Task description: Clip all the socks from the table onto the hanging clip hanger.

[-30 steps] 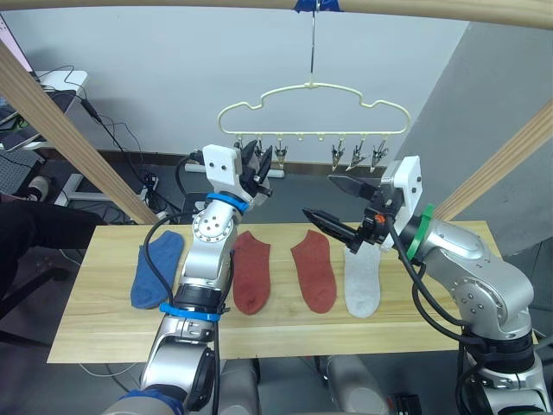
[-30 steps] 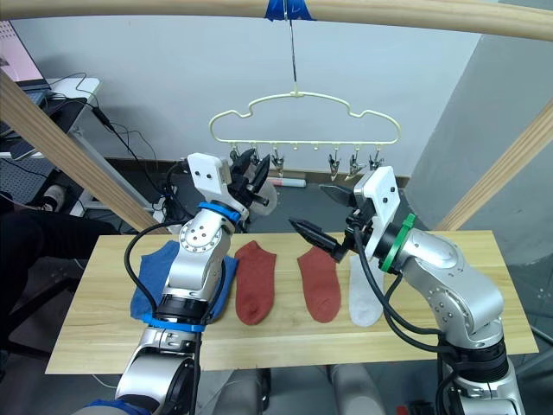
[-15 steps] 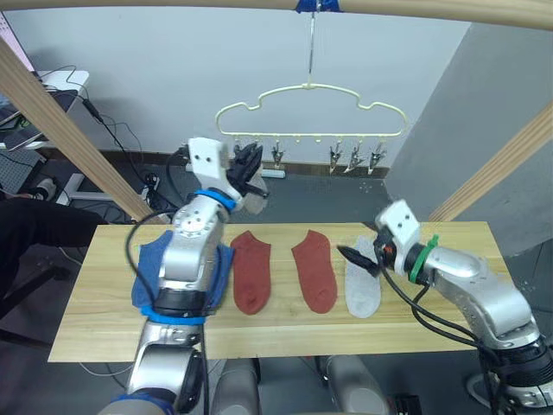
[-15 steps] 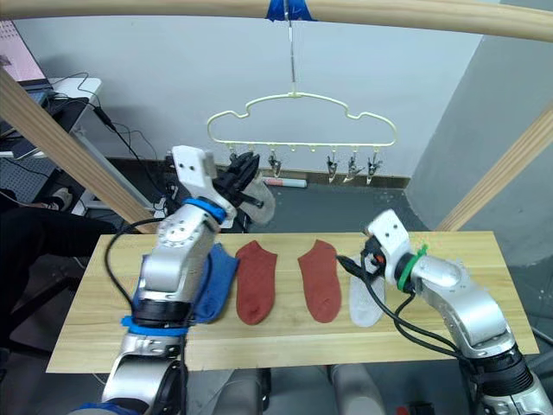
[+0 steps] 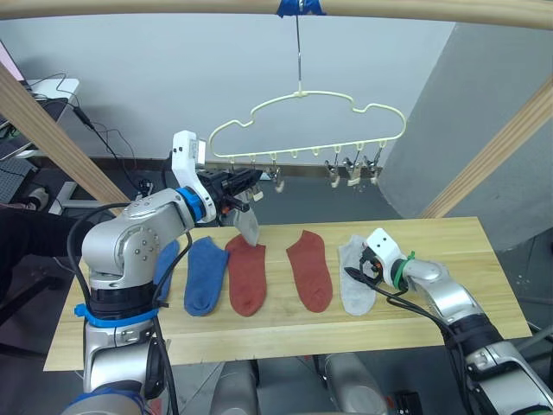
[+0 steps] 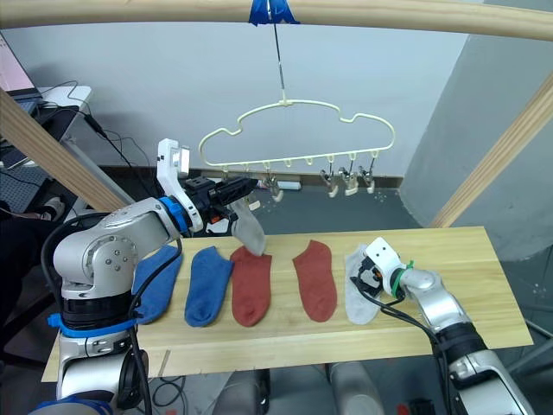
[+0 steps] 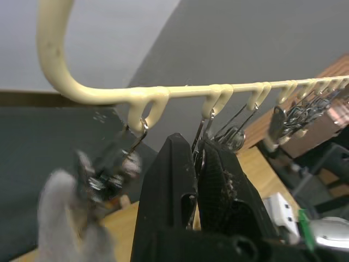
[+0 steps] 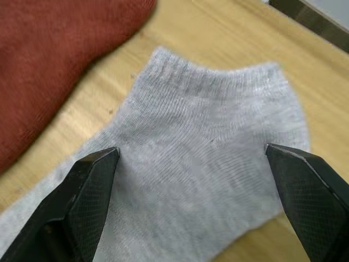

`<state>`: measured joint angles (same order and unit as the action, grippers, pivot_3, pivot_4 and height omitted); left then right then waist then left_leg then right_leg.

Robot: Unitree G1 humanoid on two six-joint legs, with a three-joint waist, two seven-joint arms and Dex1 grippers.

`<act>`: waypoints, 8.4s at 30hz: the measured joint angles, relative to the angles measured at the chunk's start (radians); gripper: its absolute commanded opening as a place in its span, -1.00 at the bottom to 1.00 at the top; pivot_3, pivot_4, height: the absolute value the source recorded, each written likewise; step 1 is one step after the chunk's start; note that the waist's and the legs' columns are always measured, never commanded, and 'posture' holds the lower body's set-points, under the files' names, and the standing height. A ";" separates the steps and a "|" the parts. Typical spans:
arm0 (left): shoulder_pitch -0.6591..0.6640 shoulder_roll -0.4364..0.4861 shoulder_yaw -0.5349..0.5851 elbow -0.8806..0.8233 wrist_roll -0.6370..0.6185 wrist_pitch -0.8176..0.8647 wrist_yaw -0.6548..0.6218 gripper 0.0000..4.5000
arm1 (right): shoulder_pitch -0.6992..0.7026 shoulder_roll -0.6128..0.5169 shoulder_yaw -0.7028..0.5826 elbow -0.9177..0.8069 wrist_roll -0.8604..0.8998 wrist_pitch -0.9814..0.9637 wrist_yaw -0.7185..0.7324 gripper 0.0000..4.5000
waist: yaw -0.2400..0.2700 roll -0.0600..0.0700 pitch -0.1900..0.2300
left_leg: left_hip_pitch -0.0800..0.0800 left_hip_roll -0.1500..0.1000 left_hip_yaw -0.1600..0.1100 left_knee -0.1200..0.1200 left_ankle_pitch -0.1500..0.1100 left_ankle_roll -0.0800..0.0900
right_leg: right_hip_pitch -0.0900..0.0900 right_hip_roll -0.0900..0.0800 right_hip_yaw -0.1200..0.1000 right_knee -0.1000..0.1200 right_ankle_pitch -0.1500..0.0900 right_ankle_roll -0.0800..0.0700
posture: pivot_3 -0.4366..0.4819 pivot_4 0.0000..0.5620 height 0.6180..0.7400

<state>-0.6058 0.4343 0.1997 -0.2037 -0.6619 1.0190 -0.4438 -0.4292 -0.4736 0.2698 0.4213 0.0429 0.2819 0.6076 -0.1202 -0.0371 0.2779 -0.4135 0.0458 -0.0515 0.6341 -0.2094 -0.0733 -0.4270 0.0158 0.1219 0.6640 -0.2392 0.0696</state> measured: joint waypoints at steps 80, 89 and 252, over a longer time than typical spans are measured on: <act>-0.043 -0.133 0.240 0.112 -0.619 0.238 0.453 0.14 | -0.071 0.189 0.070 -0.587 -0.147 -0.102 -0.001 -1.00 | 0.012 -0.001 0.001 | -0.001 0.000 -0.001 -0.005 0.000 -0.001 | -0.001 -0.001 -0.001 -0.006 0.000 0.000 | -0.19 -0.06 1.00; 0.013 0.063 0.229 -0.008 -0.696 0.267 0.402 1.00 | -0.067 0.222 0.069 -0.568 -0.111 -0.074 0.021 -0.53 | 0.015 -0.001 0.001 | -0.006 0.000 -0.001 -0.006 -0.001 -0.001 | -0.008 -0.001 0.000 -0.005 0.000 0.000 | -0.15 -0.06 1.00; 0.022 -0.292 -0.214 0.430 0.567 -1.038 0.195 -0.86 | 0.202 0.030 -0.283 -1.070 0.536 0.401 -0.113 1.00 | -0.074 -0.001 0.000 | -0.011 -0.002 0.001 0.011 0.001 0.001 | -0.007 0.000 0.003 0.001 0.006 0.005 | -0.58 -0.18 1.00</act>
<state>-0.5838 0.1423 -0.0142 0.2264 -0.0948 -0.0191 -0.2484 -0.2270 -0.4434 -0.0136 -0.6490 0.5791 0.6831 0.4944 -0.1944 -0.0380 0.2777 -0.4247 0.0442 -0.0505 0.6448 -0.2086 -0.0719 -0.4342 0.0154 0.1248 0.6652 -0.2333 0.0750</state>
